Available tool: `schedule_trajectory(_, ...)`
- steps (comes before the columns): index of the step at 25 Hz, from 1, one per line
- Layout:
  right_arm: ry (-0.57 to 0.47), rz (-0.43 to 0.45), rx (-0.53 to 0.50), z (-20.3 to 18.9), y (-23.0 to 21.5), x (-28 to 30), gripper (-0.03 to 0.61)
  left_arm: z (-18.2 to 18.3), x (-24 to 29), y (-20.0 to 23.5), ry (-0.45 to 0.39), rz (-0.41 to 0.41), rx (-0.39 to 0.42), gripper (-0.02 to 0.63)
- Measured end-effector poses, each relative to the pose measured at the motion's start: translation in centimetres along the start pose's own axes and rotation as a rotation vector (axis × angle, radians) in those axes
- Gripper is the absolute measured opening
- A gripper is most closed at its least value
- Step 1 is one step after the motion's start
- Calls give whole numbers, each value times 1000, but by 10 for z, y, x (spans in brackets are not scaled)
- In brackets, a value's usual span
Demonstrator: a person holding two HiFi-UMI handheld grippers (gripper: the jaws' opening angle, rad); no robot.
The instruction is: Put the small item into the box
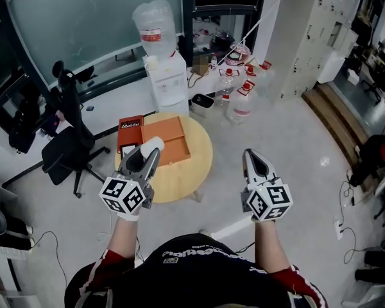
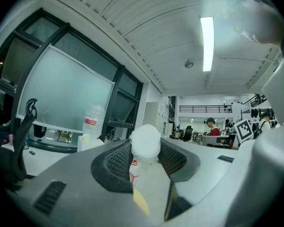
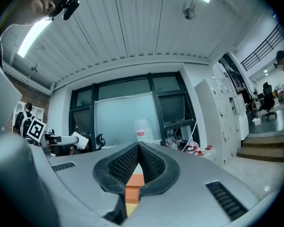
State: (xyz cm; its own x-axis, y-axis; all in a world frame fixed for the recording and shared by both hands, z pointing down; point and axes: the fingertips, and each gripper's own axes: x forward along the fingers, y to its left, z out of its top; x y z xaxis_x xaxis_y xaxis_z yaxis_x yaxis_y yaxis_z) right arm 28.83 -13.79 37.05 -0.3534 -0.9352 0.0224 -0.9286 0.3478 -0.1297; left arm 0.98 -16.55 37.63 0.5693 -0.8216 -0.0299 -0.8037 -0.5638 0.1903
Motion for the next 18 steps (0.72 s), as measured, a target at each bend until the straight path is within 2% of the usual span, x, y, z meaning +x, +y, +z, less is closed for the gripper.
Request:
schedule_trajectory(7,21,31,22,-4,-24,5,28,-1,14,-12,10,39,13,173)
schedule_trajectory(18,36,79,52,-17,-19,15,28,-2,15,-9,31,66,45,173)
